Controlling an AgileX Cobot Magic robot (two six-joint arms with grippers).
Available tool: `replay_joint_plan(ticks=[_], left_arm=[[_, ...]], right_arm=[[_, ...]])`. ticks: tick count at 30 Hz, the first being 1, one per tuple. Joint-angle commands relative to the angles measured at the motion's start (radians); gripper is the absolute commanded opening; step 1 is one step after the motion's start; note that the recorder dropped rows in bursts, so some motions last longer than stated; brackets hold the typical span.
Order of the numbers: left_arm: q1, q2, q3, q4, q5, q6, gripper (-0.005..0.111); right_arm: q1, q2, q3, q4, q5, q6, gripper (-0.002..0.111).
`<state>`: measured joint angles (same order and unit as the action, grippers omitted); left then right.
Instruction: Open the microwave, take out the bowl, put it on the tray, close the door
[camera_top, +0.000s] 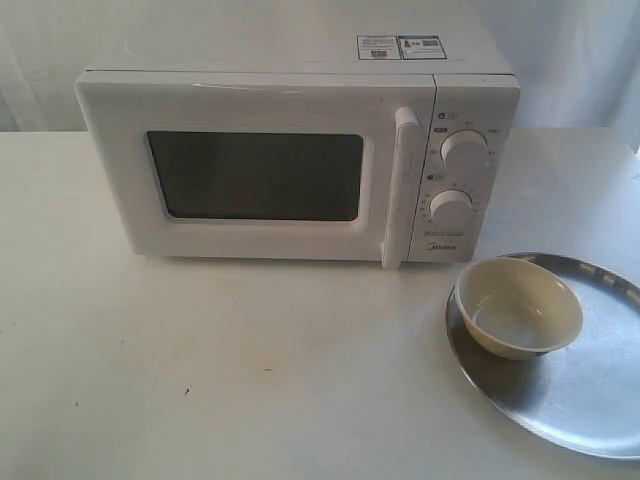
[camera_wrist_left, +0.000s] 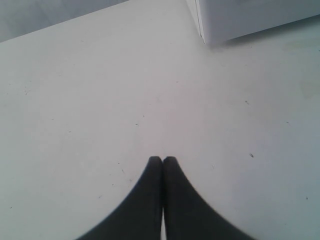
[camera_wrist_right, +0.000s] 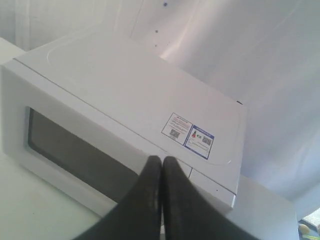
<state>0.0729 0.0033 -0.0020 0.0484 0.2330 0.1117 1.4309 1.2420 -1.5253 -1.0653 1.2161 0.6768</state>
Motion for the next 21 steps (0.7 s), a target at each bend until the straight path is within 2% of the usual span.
replay_joint_plan(ticks=[1,8,11,13,15,16,17,18,19,21], left_arm=[[-0.004,-0.003,0.002,-0.004,0.0,-0.003,0.0],[-0.004,-0.003,0.002,-0.004,0.0,-0.003,0.0],[-0.004,-0.003,0.002,-0.004,0.0,-0.003,0.0],[-0.004,-0.003,0.002,-0.004,0.0,-0.003,0.0],[-0.004,-0.003,0.002,-0.004,0.0,-0.003,0.0],[-0.004,-0.003,0.002,-0.004,0.0,-0.003,0.0],[-0.004,-0.003,0.002,-0.004,0.0,-0.003,0.0],[-0.004,-0.003,0.002,-0.004,0.0,-0.003,0.0],[-0.004,-0.003,0.002,-0.004,0.0,-0.003,0.0],[-0.004,-0.003,0.002,-0.004,0.0,-0.003,0.0]], right_arm=[[0.004,-0.055,0.003,0.002,0.005,0.007,0.0],[0.0,-0.12,0.014,0.036,0.005,0.007,0.0],[-0.047,-0.174,0.067,0.276,0.005,0.007,0.0],[-0.126,-0.219,0.137,0.501,0.005,0.007,0.0],[-0.215,-0.266,0.221,0.643,-0.035,0.007,0.0],[-0.267,-0.295,0.278,0.701,-0.123,0.007,0.0],[-0.376,-0.354,0.406,0.782,-0.315,0.007,0.0],[-0.43,-0.39,0.477,0.825,-0.429,0.007,0.0],[-0.528,-0.46,0.608,0.897,-0.625,0.007,0.0],[-0.628,-0.548,0.755,0.984,-0.801,0.007,0.0]])
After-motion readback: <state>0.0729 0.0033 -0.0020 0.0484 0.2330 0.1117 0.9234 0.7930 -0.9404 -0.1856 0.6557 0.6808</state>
